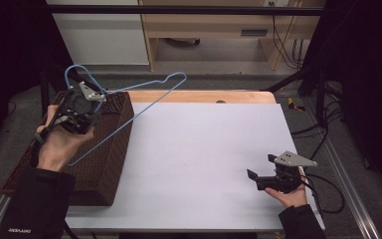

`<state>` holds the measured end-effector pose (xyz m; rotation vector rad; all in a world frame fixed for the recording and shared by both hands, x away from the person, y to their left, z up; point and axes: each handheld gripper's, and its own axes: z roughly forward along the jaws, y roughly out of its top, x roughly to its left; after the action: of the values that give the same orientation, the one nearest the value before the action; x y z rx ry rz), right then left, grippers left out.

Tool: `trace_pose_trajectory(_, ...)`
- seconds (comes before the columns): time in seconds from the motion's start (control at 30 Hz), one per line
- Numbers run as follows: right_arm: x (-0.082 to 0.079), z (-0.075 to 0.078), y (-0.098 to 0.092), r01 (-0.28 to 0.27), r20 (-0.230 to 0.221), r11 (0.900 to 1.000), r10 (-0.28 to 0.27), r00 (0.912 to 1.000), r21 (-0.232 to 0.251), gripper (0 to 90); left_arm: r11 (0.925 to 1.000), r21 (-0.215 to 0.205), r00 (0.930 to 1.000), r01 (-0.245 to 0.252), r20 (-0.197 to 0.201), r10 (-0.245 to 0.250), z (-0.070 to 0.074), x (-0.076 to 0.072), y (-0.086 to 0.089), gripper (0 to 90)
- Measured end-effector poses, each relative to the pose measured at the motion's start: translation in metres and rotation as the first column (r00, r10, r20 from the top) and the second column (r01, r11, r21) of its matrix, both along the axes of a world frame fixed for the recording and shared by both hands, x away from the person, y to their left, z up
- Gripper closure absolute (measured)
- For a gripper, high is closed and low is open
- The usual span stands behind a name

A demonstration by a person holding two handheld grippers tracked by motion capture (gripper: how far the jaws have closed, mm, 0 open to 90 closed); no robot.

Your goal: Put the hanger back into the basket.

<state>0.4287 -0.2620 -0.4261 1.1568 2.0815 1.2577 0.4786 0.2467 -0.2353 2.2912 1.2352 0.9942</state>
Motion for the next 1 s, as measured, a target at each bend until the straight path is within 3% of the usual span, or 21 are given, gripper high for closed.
trace_pose_trajectory(0.5, 0.0, 0.0, 0.001, -0.011, 0.003, 1.0, 0.011, 0.9999, -0.005, 5.4, 0.9894, 0.053, 0.9898, -0.135, -0.039, 0.137, -0.017, 0.002, 0.064, 86.9)
trace_pose_trajectory(0.73, 0.0, 0.0, 0.0, -0.01, 0.003, 1.0, 0.01, 0.9999, -0.006, 5.2, 0.9756, 0.051, 0.9746, -0.213, -0.059, 0.216, -0.034, 0.008, 0.096, 86.9)
trace_pose_trajectory(1.0, 0.0, 0.0, 0.001, -0.009, -0.001, 1.0, 0.009, 1.0, -0.008, 5.2, 0.9628, 0.066, 0.9599, -0.262, -0.085, 0.267, -0.054, 0.01, 0.116, 86.9)
